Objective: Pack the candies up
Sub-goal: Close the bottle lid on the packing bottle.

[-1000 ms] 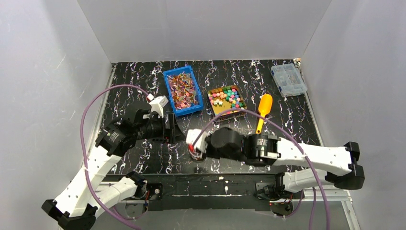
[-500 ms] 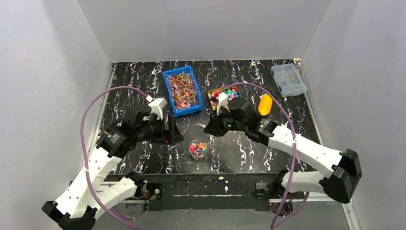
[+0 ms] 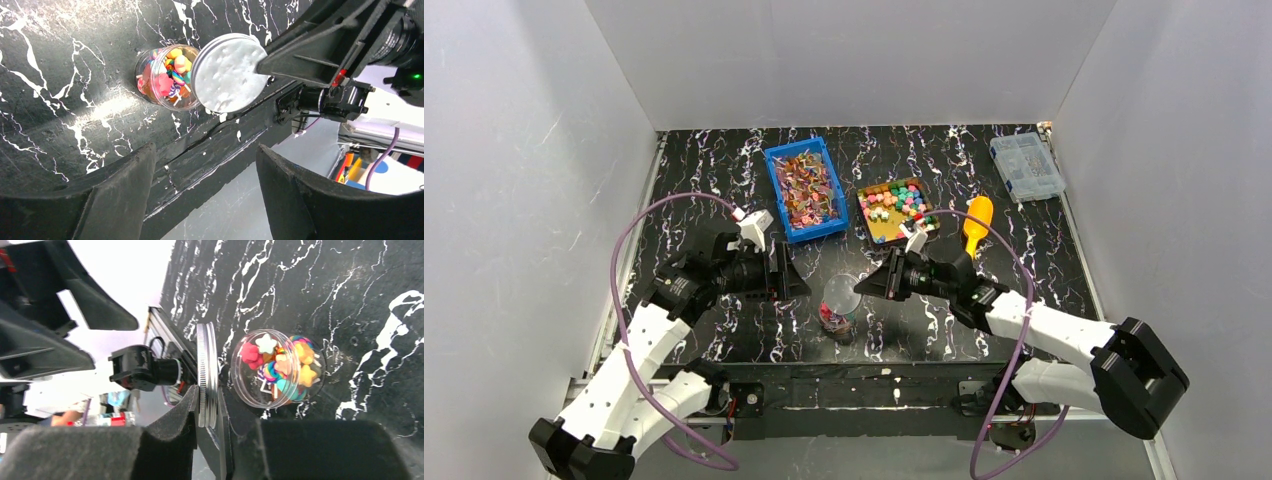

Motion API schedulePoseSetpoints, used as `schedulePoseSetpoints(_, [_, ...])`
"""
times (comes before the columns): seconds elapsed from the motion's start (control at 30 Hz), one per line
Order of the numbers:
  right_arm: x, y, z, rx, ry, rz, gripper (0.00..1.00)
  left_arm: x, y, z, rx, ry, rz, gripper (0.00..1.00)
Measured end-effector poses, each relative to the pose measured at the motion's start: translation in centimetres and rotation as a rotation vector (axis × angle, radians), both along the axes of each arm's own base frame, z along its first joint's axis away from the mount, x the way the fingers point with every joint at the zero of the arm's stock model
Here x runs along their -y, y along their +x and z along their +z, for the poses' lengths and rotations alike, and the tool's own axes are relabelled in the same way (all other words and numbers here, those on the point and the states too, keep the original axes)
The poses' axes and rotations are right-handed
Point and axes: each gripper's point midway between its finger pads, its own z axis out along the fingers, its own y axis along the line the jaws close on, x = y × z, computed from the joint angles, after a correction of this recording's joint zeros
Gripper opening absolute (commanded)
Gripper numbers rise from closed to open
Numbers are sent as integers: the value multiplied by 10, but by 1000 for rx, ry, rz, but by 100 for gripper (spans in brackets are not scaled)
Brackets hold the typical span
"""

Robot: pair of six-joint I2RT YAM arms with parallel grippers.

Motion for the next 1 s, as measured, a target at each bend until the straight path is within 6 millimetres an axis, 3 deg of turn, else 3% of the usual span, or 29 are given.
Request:
schedulePoseSetpoints(0.4, [10, -2, -8, -81, 183, -128, 8, 8, 2, -26, -88, -96, 25, 68])
schedulePoseSetpoints(0.6, [2, 0, -2, -61, 230, -152, 8, 14, 3, -35, -116, -137, 34, 67])
schedulePoseSetpoints(1.0, [-6, -11, -38, -112, 210, -180, 7, 18, 1, -49, -161, -168, 46, 62])
